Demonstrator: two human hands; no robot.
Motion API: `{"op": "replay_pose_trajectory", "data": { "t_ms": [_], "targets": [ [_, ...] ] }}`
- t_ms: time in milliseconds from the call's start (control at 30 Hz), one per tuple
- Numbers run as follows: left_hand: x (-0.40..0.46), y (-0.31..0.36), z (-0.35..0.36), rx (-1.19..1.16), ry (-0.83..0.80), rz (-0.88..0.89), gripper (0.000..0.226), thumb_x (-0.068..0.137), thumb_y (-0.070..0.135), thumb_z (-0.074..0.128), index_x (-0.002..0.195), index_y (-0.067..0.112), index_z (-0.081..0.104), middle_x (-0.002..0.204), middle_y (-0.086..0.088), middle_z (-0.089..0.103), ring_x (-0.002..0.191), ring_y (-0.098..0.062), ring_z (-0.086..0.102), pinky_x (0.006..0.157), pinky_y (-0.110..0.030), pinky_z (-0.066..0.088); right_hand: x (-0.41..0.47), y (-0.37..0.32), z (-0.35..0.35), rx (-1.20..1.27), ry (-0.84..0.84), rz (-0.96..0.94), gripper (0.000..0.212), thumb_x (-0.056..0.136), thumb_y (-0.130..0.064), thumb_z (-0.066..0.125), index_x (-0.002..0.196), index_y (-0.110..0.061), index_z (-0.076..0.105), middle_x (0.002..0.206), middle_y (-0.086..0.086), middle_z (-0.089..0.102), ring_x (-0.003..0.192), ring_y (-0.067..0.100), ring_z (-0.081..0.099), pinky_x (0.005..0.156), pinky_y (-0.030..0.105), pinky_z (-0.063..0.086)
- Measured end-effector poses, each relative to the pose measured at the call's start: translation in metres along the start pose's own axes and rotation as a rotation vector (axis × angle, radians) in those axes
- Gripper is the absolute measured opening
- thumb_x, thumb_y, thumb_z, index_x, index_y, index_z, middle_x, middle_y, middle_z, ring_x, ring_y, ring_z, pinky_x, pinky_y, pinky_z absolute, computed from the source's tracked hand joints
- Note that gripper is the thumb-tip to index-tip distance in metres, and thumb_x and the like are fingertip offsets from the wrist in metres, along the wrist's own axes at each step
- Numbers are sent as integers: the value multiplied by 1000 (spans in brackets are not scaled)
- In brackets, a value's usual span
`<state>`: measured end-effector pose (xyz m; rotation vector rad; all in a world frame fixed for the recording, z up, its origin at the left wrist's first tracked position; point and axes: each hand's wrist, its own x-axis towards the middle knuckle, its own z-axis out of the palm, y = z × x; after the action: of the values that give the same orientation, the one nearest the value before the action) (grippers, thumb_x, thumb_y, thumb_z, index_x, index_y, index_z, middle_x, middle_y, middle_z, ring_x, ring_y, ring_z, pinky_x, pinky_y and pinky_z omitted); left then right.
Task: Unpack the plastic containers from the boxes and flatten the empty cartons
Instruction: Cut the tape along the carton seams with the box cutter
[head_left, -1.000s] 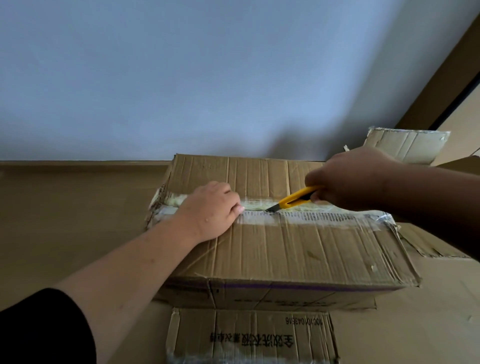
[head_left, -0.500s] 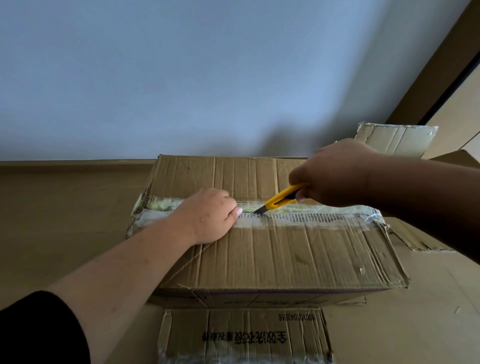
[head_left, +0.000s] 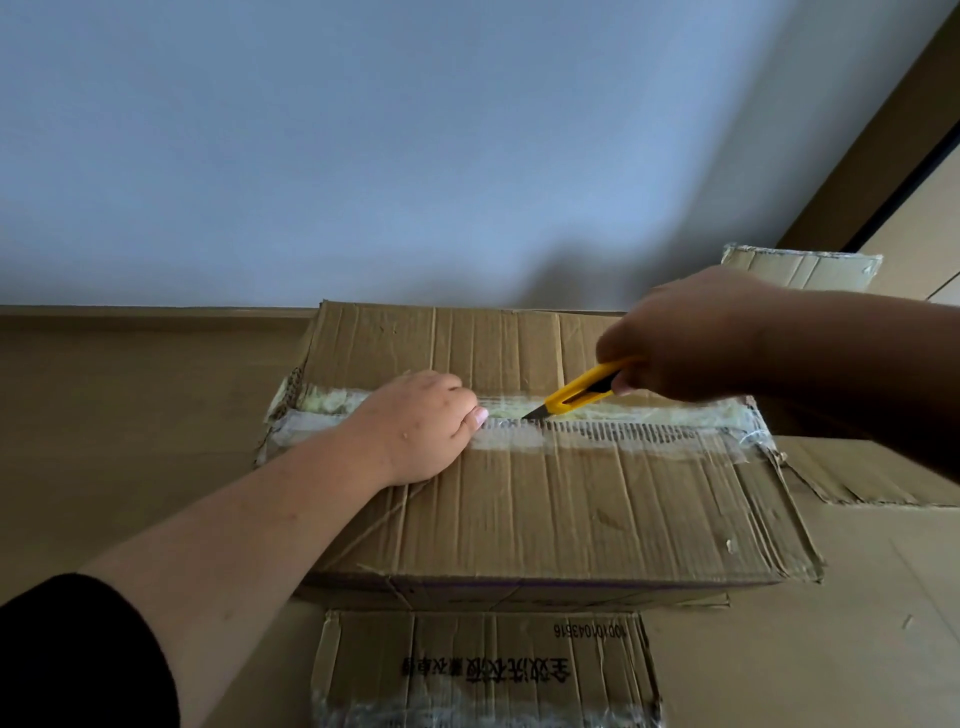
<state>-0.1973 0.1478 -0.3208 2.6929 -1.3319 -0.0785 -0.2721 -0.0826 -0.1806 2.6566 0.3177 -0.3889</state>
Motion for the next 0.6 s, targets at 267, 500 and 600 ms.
{"op": "replay_pose_trajectory", "data": {
  "t_ms": [267, 500, 600],
  "targets": [
    [-4, -4, 6, -2, -16, -17, 41, 103, 42, 20, 84, 21, 50, 84, 6, 49, 83, -14, 49, 88, -37, 44, 5, -7, 12, -5, -10, -1, 23, 95, -57, 47, 105, -41, 59, 74, -11, 50, 78, 17, 55, 59, 25, 41],
    [-3, -6, 6, -29, -24, -1, 50, 99, 46, 15, 88, 18, 55, 86, 5, 52, 85, -15, 51, 87, -36, 43, 4, -3, 17, 20, -33, -15, 21, 95, -55, 48, 105, -39, 59, 78, -12, 55, 84, 17, 61, 59, 26, 42],
    [-3, -4, 5, -25, -15, 19, 52, 96, 47, 12, 86, 18, 55, 83, 5, 51, 82, -15, 50, 82, -34, 42, -6, 10, 10, 12, -61, -21, 18, 94, -54, 49, 102, -40, 58, 77, -12, 54, 79, 15, 59, 66, 29, 51]
  ]
}}
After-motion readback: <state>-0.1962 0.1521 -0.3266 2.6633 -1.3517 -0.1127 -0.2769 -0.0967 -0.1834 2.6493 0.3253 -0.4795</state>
